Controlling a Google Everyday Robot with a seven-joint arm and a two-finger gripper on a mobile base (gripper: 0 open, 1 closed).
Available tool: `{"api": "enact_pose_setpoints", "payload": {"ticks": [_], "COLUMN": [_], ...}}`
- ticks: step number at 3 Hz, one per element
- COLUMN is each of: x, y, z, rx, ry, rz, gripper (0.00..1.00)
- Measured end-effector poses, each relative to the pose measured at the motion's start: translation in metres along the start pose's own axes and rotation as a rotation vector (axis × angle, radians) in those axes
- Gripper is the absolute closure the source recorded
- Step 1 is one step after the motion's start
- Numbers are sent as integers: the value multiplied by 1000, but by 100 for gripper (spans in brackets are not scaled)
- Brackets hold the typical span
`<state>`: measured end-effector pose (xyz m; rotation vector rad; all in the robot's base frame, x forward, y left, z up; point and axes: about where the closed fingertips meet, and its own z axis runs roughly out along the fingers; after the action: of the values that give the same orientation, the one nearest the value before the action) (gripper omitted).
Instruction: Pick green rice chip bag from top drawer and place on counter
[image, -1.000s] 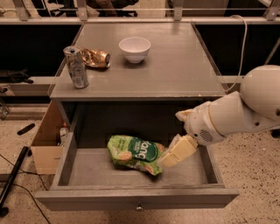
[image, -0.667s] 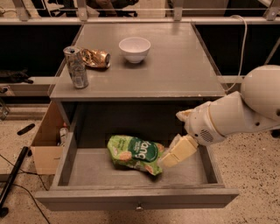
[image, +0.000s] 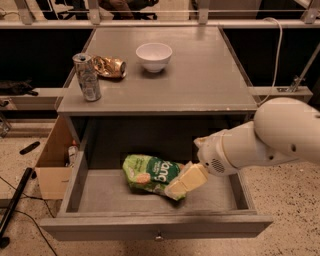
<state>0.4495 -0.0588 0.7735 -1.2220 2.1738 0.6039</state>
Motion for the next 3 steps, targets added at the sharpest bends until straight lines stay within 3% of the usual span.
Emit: {"api": "enact_pose_setpoints", "payload": {"ticks": [3], "x": [29], "y": [1], "z": [107], "rx": [-26], "ry": [44], "rz": [58], "gripper": [0]}}
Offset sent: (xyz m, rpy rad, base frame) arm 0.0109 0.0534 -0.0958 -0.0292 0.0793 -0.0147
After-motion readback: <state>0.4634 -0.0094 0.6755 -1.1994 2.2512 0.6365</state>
